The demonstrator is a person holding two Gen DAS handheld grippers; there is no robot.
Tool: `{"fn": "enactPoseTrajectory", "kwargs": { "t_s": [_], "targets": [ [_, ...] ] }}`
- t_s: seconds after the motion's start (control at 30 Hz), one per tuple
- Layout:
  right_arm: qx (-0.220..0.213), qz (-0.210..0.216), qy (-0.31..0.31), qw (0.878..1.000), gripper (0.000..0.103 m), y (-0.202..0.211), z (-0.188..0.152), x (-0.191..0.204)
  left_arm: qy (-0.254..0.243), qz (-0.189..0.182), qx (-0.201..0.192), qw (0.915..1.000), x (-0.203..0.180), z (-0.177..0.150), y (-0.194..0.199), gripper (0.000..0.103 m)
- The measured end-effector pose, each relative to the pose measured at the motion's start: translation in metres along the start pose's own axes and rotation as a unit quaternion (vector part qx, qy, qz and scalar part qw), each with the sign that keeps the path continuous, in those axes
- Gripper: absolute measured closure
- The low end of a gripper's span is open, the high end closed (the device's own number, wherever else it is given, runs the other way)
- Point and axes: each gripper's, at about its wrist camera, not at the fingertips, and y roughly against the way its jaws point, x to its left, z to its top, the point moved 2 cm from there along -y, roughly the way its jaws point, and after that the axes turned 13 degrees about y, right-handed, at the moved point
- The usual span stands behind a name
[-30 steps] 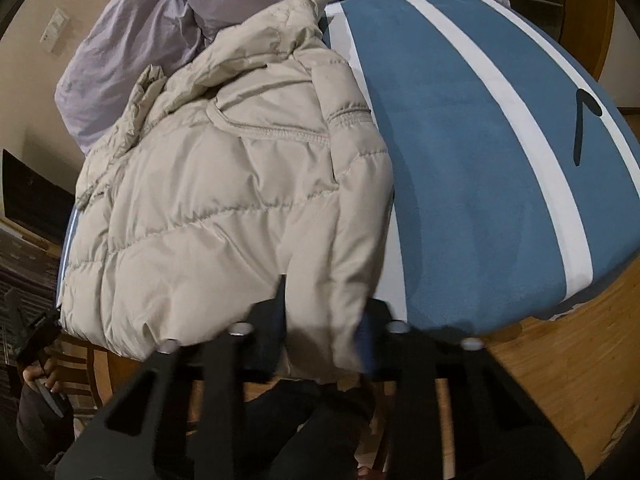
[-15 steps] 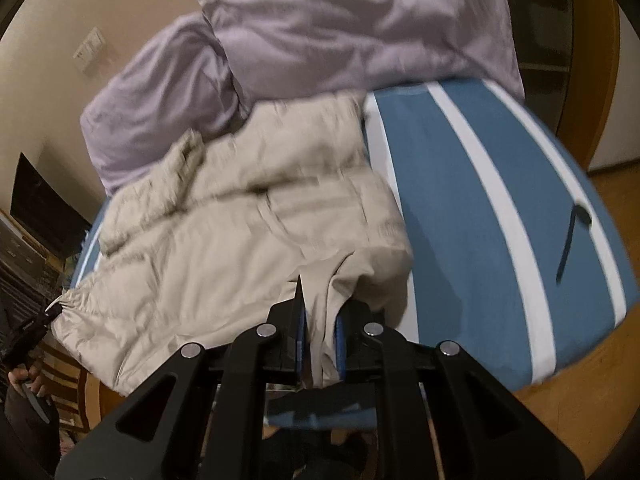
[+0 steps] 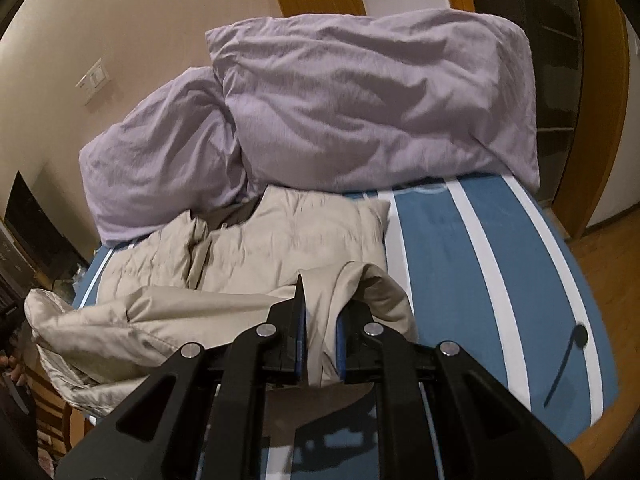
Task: Fold large clothes
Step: 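Lift the hem with both grippers and fold it toward the collar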
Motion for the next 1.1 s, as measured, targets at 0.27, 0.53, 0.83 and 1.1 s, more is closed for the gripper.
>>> {"fn": "enactPoseTrajectory", "kwargs": {
  "t_s": [0.27,0.53,0.83,1.1],
  "targets": [
    [0.0,-0.012,0.004,1.0,0.091,-0.043,0.046,0.0,-0.006,0.003,0.002,1.0,-0.013,0.036,-0.043,0.09],
    [0.013,-0.029,0.007,0.999,0.091,-0.089,0.082,0.001,-0.01,0.011,0.014,0.9998,-0.021,0.069,-0.095,0.09],
    [0.05,-0.051,-0.008,0.997,0.091,-0.151,0.102,-0.006,-0.019,0.033,0.041,0.9984,-0.029,0.093,-0.164,0.09],
    [0.089,-0.059,-0.025,0.994,0.091,-0.207,0.108,-0.021,-0.018,0.059,0.073,0.9954,-0.032,0.104,-0.225,0.089]
  ]
}}
